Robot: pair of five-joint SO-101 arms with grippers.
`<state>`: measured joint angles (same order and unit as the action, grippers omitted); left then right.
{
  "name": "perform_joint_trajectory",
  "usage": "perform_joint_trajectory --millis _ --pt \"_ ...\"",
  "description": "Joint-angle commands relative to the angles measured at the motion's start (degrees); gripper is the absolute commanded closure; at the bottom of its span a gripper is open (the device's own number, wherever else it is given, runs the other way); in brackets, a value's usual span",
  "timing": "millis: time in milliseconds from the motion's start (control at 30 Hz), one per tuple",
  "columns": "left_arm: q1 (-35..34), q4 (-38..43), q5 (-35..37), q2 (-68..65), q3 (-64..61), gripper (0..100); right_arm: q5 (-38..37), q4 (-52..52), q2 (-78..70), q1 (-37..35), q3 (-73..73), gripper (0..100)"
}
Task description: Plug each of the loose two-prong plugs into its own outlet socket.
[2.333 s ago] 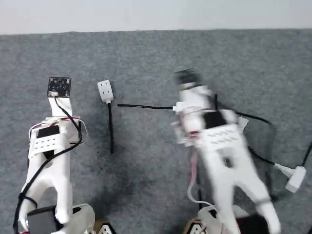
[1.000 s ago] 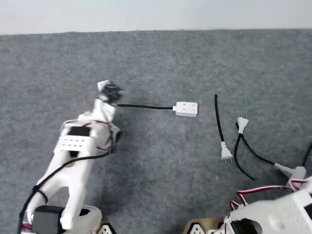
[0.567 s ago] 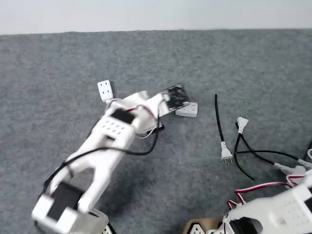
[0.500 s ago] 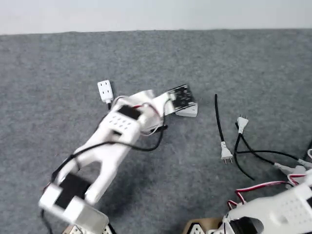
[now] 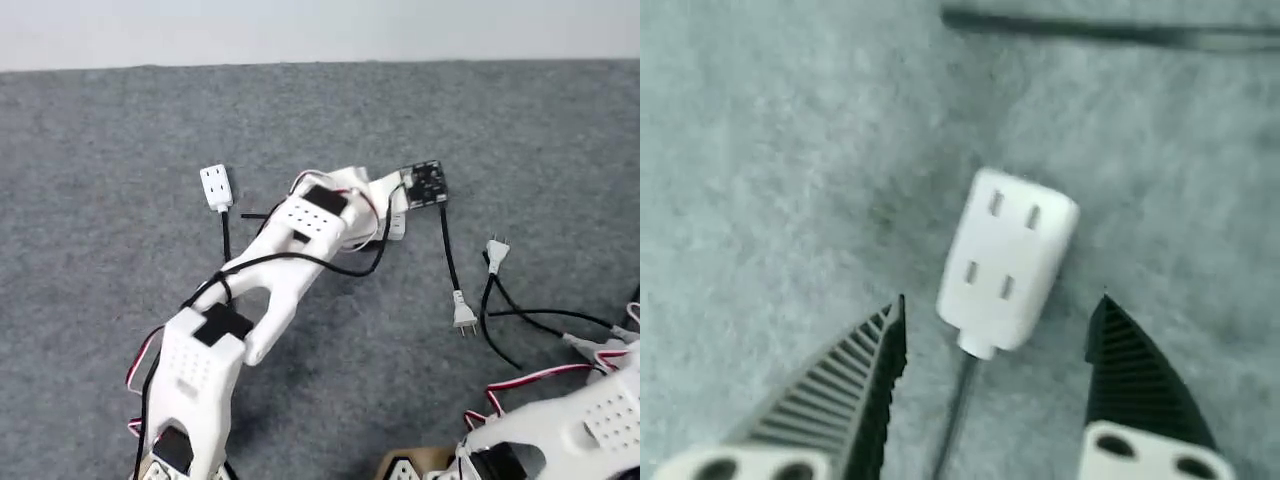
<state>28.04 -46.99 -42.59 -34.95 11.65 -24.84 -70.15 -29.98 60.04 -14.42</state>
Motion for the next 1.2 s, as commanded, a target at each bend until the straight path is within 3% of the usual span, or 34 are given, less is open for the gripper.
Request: perform_joint_trajectory --millis 0,233,467,567,700,867,967,1100,1167 --pt "0.35 -4.04 -0.7 -2.64 10.95 72 0.53 0.04 -0.75 -1.36 0.0 81.2" --pt "0.0 -5.27 -0.7 -13.89 23.43 72 -2.02 0.22 -0.84 -1.36 1.41 81.2" --pt "-0.09 -15.65 -2.81 -22.68 35.56 74 -3.16 0.4 -0.92 -1.89 1.58 81.2" --pt "0.0 -20.04 -3.34 -26.02 39.96 81 -2.99 0.48 -0.92 -1.98 1.58 81.2" --pt "0.97 -27.25 -3.34 -28.66 45.23 100 -2.9 0.57 -1.01 -1.98 1.85 81.2" --pt "1.23 -37.54 -2.02 -29.27 52.35 99 -2.81 0.48 -0.92 -1.98 1.85 81.2" --pt "1.58 -44.92 4.22 -29.45 58.24 99 -2.73 0.13 -0.92 -2.07 1.85 81.2" --pt "2.9 -53.89 19.52 -29.63 65.89 99 -2.64 -0.04 -0.92 -2.95 2.37 81.2" --pt "2.81 -53.71 29.27 -29.01 66.86 99 -2.64 -0.04 -0.84 -3.47 2.99 81.2"
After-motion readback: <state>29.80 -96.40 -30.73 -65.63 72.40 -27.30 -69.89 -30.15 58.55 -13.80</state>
